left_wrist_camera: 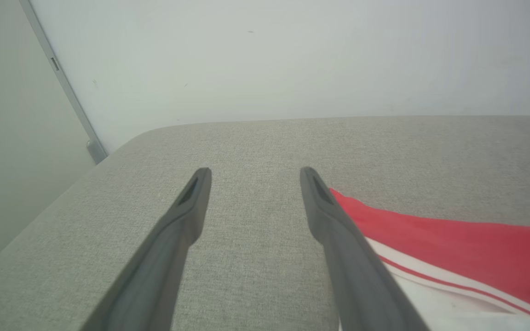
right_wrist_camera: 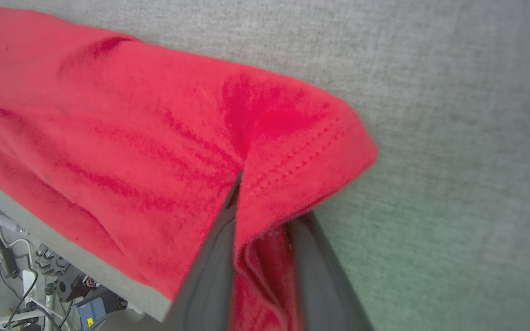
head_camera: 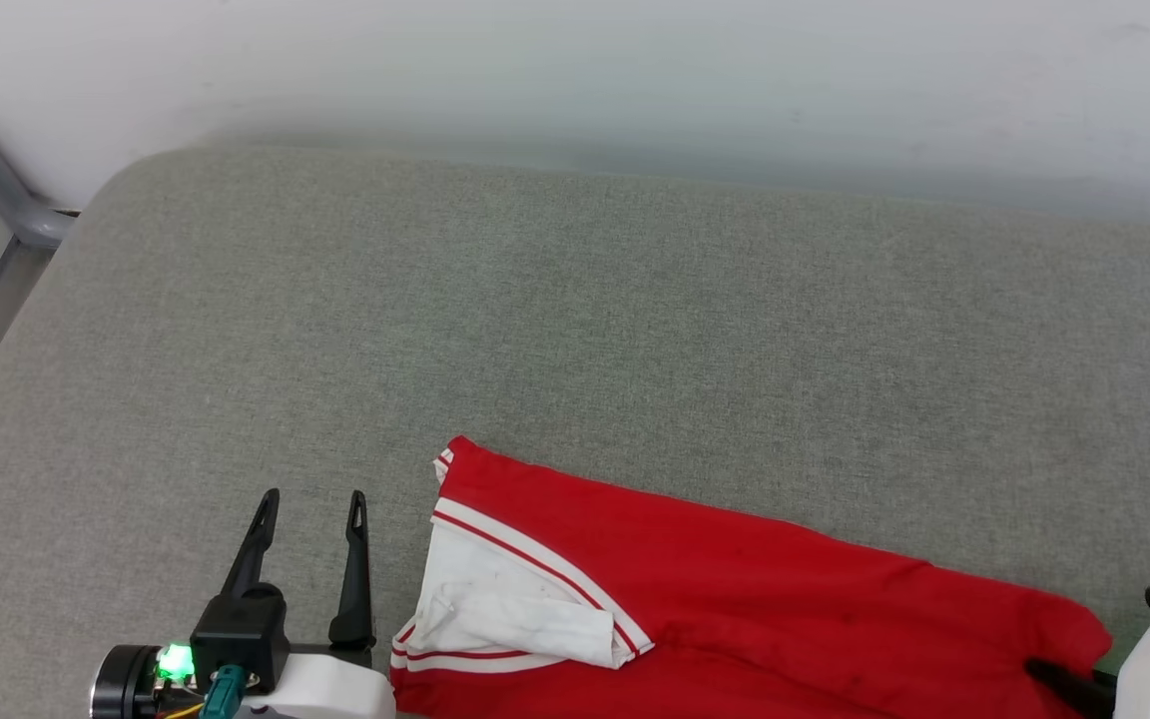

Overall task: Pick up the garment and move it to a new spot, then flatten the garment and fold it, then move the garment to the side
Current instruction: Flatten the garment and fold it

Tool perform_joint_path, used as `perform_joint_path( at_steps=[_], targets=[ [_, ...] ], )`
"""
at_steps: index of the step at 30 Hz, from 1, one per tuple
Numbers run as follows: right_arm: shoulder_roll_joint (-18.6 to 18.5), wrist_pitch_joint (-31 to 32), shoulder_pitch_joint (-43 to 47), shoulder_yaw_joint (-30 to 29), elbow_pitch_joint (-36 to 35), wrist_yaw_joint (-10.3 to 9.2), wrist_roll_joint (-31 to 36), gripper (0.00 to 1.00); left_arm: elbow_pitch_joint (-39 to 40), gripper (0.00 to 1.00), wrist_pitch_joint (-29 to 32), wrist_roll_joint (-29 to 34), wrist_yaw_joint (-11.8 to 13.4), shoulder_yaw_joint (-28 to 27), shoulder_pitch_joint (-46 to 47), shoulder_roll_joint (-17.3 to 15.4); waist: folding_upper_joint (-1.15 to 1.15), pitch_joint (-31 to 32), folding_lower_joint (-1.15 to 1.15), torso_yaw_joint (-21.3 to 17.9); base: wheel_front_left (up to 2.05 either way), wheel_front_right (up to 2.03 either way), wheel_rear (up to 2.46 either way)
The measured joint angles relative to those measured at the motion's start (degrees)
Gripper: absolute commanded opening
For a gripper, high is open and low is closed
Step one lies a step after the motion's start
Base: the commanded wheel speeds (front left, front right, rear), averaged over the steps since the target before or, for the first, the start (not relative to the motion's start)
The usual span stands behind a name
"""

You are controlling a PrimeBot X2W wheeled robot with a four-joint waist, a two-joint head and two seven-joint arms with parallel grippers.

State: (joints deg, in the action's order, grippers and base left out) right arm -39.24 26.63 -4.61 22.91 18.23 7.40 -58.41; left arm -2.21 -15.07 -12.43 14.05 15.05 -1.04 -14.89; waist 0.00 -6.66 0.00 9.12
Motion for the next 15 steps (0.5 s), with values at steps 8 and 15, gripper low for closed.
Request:
perform_joint_path(
  at_steps=[8, 15],
  targets=[
    [-3.39, -4.17, -0.2, -1.21, 3.05, 0.14, -1.18, 0.0, -0.51, 1.0, 0.0, 3.74, -3.12, -4.55, -2.53, 2.93, 0.0, 2.36, 0.0, -1.42, 0.0, 0.0, 0.0],
    [-7.68, -5.41, -1.64, -3.52, 7.93, 0.14, 0.66, 0.0, -1.05, 1.0, 0.0, 5.76, -5.25, -6.21, -3.46, 4.19, 0.0, 3.76, 0.0, -2.27, 0.0, 0.0, 0.0]
  ],
)
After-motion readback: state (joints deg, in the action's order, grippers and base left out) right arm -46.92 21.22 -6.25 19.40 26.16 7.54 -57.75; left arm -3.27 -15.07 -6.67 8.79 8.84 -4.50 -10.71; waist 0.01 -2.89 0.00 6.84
